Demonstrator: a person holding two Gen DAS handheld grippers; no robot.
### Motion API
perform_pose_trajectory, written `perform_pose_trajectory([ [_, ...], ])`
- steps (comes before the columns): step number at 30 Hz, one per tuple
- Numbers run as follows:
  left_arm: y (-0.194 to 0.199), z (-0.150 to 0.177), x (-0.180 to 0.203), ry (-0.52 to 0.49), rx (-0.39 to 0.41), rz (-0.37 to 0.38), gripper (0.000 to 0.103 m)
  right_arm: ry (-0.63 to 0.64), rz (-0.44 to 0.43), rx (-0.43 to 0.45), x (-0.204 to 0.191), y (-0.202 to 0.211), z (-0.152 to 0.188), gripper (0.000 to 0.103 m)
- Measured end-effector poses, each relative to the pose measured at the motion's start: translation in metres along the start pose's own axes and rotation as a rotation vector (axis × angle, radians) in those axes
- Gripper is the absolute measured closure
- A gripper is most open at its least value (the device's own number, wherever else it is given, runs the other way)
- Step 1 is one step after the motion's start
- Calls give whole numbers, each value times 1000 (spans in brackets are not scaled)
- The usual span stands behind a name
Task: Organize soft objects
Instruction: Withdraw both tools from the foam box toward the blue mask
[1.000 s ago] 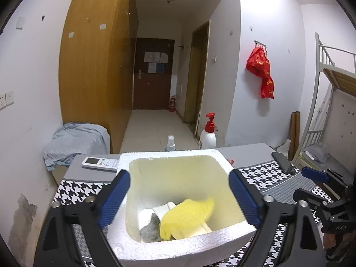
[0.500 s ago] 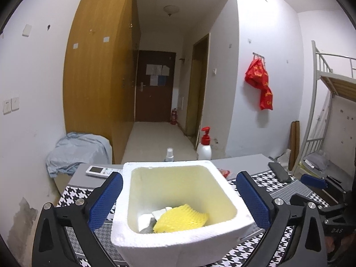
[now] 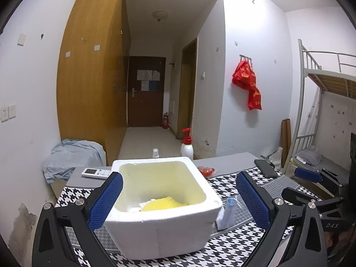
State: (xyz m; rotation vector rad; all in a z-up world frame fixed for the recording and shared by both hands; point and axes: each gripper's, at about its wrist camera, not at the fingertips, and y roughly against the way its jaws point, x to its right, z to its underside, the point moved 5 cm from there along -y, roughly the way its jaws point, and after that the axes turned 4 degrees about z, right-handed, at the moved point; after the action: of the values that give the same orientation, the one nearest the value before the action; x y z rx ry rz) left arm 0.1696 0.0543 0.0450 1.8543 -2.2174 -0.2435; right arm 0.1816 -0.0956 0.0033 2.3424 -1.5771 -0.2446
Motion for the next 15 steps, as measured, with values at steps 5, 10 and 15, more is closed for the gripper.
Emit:
perform_pose_trajectory([
  [5,6,5,12,-20,6,12,1,-1,7,3,2,11,4,21],
  [10,7,13,25,-38,-9,36,1,-5,14,14,5,20,8,21],
  [15,6,18,39,-61,-9,74,1,-15,29,19,13,27,16,21],
])
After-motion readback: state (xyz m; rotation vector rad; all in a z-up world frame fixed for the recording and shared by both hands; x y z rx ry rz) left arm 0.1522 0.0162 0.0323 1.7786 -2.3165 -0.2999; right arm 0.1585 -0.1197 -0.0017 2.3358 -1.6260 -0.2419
